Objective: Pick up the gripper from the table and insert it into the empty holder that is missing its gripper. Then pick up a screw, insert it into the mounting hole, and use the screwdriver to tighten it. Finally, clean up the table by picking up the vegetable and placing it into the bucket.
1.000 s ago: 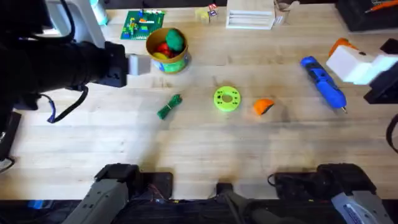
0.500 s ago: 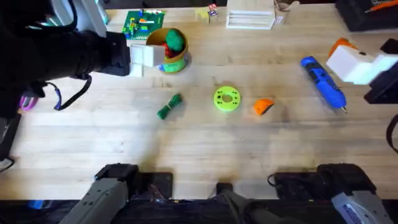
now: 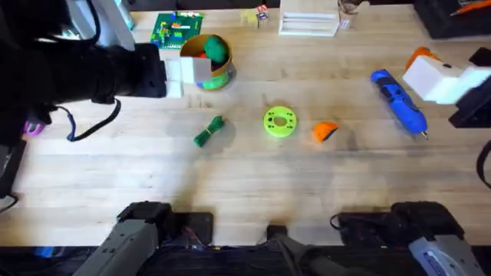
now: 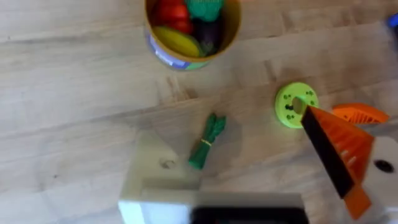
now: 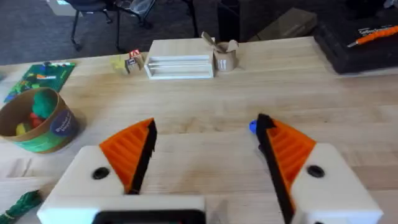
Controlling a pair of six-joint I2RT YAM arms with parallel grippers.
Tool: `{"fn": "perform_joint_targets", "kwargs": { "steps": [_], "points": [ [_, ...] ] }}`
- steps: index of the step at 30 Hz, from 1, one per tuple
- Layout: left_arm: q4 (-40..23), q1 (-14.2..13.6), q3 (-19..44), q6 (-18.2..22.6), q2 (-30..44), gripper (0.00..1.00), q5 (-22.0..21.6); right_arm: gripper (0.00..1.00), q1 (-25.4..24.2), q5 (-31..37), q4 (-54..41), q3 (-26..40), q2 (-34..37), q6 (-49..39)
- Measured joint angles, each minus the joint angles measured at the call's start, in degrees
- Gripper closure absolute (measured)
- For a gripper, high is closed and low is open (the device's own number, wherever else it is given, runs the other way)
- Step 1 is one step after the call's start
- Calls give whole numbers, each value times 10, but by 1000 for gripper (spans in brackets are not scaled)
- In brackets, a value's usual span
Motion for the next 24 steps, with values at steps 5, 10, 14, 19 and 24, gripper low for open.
{"fn": "perform_joint_targets", "kwargs": {
  "steps": [5, 10, 14, 19, 24],
  "points": [
    [108, -40, 0, 57, 20, 8, 62, 10, 0, 0, 0, 0, 0, 0],
    [181, -122, -9, 90, 32, 8, 68, 10, 0, 0, 0, 0, 0, 0],
    [273, -191, -62, 104, 15, 8, 59, 10, 0, 0, 0, 0, 0, 0],
    [422, -252, -201, 110, -55, 8, 44, 10, 0, 0, 0, 0, 0, 0],
    [574, -283, -369, 101, -175, 7, 34, 10, 0, 0, 0, 0, 0, 0]
  ]
}}
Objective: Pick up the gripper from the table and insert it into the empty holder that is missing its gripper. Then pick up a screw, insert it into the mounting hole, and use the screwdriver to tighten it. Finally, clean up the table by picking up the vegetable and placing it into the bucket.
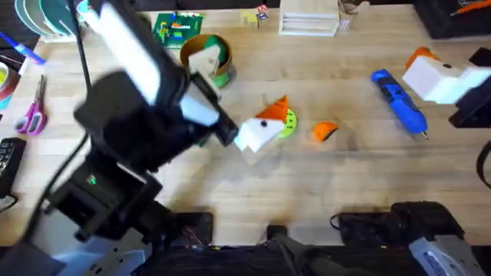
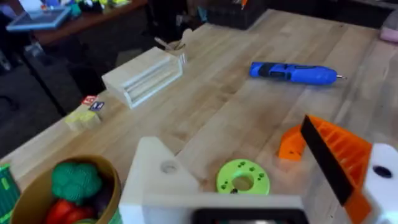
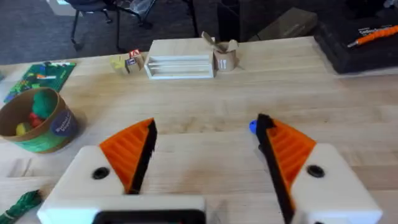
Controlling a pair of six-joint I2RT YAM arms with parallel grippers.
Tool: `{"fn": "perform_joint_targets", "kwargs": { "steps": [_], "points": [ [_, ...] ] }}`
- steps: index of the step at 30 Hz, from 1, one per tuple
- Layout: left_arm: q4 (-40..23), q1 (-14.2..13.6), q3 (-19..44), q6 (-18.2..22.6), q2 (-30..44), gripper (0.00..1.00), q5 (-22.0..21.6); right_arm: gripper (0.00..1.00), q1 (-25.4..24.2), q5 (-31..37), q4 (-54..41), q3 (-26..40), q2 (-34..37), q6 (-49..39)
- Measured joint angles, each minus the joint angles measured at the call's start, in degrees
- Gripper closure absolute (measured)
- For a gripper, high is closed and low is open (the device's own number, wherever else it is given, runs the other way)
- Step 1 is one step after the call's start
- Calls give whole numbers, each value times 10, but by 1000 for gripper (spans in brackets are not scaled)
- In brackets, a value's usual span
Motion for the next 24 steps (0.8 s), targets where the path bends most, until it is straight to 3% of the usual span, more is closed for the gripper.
{"fn": "perform_joint_targets", "kwargs": {
  "steps": [5, 11, 16, 22, 24],
  "points": [
    [93, -21, -134, -21, -112, 9, -1, 10, 0, 0, 0, 0, 0, 0],
    [129, -26, -230, -42, -197, 8, -4, 10, 0, 0, 0, 0, 0, 0],
    [72, -26, -239, -63, -256, 8, -7, 11, 0, 0, 0, 0, 0, 0],
    [-57, -26, -239, -97, -325, 9, -8, 10, 0, 0, 0, 0, 0, 0],
    [-58, -26, -239, -103, -346, 8, -7, 10, 0, 0, 0, 0, 0, 0]
  ]
}}
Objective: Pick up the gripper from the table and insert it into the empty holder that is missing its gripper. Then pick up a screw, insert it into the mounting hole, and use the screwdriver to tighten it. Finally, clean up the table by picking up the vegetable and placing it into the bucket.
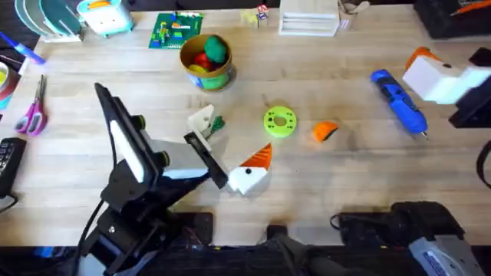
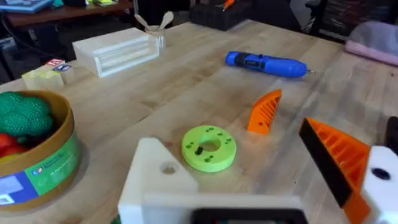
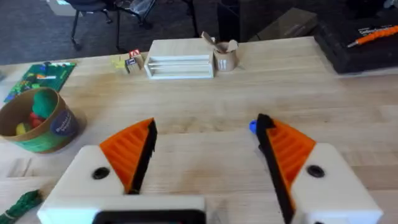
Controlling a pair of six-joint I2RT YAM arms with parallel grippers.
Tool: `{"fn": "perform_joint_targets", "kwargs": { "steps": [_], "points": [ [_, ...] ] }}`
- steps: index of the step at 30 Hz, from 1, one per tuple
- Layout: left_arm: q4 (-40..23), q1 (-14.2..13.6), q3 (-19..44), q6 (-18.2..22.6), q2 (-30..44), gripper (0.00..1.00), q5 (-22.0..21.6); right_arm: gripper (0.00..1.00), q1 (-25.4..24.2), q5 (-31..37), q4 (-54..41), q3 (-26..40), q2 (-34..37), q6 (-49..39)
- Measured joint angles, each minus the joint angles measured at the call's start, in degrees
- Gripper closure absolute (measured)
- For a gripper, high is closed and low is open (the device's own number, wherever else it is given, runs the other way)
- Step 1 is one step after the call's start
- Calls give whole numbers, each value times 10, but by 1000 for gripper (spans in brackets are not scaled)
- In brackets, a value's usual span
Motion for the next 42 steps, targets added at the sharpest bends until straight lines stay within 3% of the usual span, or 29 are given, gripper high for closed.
{"fn": "perform_joint_targets", "kwargs": {
  "steps": [42],
  "points": [
    [0, 0, 0, -10, -21, 8, -5, 10, 0, -2, 1, 0, 0, 4]
  ]
}}
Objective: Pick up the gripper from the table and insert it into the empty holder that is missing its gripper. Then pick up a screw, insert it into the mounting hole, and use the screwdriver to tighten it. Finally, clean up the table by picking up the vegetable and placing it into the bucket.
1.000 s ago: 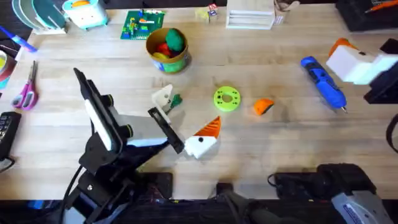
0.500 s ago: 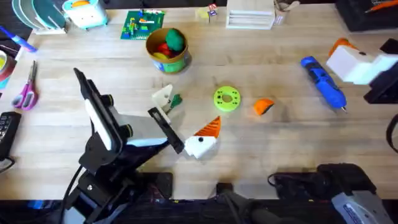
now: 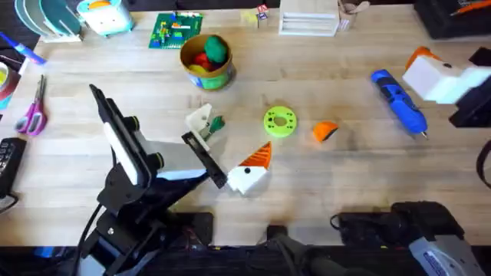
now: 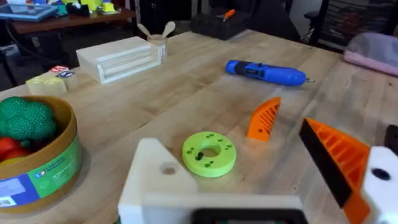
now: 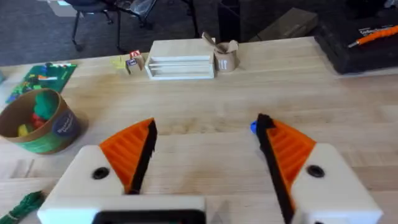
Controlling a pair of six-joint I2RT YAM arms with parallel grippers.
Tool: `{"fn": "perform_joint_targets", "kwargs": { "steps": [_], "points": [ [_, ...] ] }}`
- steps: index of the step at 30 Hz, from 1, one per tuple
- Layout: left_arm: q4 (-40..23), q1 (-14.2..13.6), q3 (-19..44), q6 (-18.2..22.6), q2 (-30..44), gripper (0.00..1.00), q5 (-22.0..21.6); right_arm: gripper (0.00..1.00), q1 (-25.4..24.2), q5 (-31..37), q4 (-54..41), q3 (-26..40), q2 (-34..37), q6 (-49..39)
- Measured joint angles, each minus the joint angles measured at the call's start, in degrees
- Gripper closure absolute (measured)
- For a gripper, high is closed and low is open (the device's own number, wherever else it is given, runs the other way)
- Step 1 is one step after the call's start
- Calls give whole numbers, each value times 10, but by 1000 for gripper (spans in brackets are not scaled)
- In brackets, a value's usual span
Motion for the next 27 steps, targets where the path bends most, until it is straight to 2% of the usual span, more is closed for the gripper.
{"fn": "perform_joint_targets", "kwargs": {
  "steps": [7, 13, 19, 27],
  "points": [
    [0, 0, 0, 0, 0, 8, 0, 10, 0, -40, -20, 1, 8, 44],
    [0, 0, 0, 0, 0, 8, -1, 10, 10, -95, -101, 2, 106, 46],
    [0, 0, 0, 0, 0, 8, -2, 7, 67, -117, -157, 2, 198, 38],
    [0, 0, 0, 0, 0, 8, -2, 9, 156, -107, -133, 6, 317, 28]
  ]
}}
